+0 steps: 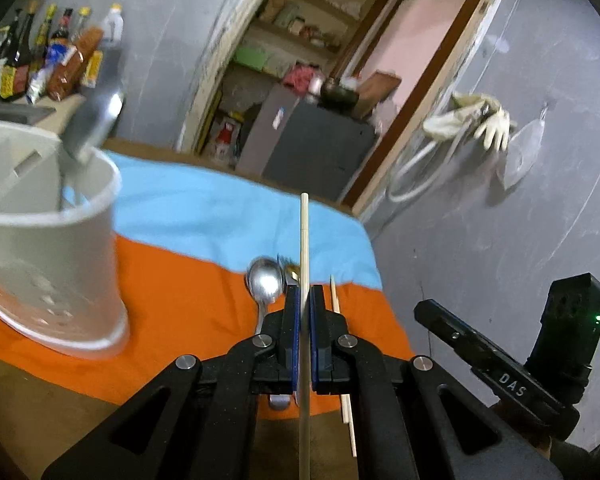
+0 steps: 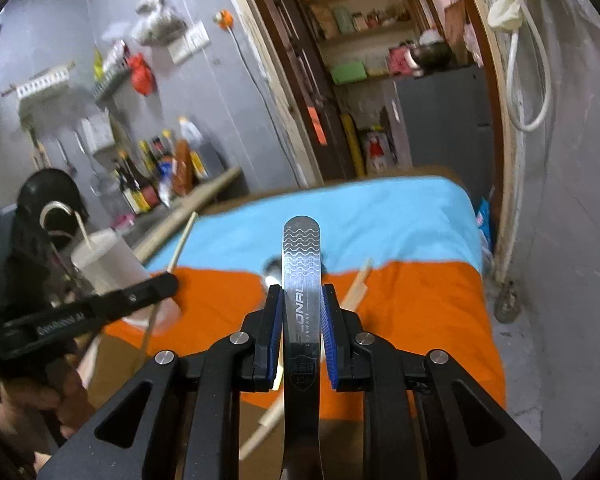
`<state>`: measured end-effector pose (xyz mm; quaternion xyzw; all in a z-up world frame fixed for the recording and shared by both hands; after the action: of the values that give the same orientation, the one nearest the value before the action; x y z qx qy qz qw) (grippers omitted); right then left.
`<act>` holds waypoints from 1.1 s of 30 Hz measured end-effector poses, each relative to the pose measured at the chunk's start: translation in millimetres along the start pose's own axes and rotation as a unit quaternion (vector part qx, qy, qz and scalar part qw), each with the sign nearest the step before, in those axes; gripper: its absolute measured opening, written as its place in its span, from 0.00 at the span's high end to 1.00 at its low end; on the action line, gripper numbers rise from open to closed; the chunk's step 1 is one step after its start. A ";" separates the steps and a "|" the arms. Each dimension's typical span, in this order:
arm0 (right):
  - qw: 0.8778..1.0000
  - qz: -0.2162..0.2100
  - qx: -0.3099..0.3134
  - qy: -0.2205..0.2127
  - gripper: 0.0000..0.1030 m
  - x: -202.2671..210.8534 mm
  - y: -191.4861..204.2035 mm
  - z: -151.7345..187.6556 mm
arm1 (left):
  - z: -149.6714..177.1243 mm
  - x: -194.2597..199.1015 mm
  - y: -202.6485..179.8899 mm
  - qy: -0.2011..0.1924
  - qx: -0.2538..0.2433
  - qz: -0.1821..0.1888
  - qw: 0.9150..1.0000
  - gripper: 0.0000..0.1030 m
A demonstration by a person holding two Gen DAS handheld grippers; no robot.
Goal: Organize utensils
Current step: 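Lift chopstick and knife and carry both toward the white caddy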
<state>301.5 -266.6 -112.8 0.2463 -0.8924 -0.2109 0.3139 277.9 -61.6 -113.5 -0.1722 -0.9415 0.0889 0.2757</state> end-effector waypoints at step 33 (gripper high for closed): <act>0.967 -0.171 -0.021 -0.190 0.84 -82.4 209.6 -41.2 | -94.7 139.4 248.5 -0.261 0.122 -0.081 0.954 0.98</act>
<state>320.6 -63.1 -9.7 0.3438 -0.8758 -0.3229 0.1029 288.5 227.2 -31.8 -0.0315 -0.9733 0.2229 0.0455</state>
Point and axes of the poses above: each gripper's, at about its wrist camera, not at the fingertips, and x roughly against the way its jaws point, y to its left, z to its underside, the point moved 3 cm from there along -x, roughly the way its jaws point, and after that the axes turned 13 degrees about -x, right-handed, at the moved point
